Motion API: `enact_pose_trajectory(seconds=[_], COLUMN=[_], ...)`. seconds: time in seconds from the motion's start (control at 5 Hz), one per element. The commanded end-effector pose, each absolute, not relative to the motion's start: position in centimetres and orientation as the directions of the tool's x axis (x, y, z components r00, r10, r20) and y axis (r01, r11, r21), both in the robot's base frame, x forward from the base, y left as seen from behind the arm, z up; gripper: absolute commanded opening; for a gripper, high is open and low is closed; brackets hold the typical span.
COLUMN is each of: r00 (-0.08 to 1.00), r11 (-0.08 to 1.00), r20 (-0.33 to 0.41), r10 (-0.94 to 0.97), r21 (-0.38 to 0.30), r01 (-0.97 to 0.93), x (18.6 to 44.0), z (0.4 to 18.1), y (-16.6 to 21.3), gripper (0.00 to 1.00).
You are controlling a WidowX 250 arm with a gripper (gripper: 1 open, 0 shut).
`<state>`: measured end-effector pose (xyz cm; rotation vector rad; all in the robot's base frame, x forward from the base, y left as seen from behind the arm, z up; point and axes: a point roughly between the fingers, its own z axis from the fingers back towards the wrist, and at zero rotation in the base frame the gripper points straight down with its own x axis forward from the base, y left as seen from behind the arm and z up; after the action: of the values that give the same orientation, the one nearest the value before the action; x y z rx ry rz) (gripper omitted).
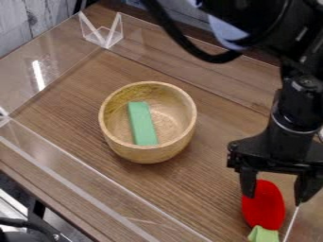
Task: Move the red object to the left side of the table
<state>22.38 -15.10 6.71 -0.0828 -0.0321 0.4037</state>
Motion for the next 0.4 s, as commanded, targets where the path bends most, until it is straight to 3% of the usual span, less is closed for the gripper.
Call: enact_pose_trajectory(seconds=[0.0, 0.2], r00=[0.91, 0.919], r11=[0.908, 0.918], r20=[0.063, 0.074], r10=[0.409, 0.386], r21=[-0.13, -0.128], r01=[-0.399, -0.376], x=[23.22, 22.93], z=[8.58, 8.88], y=[-15.71, -15.58], gripper=[1.0, 1.0])
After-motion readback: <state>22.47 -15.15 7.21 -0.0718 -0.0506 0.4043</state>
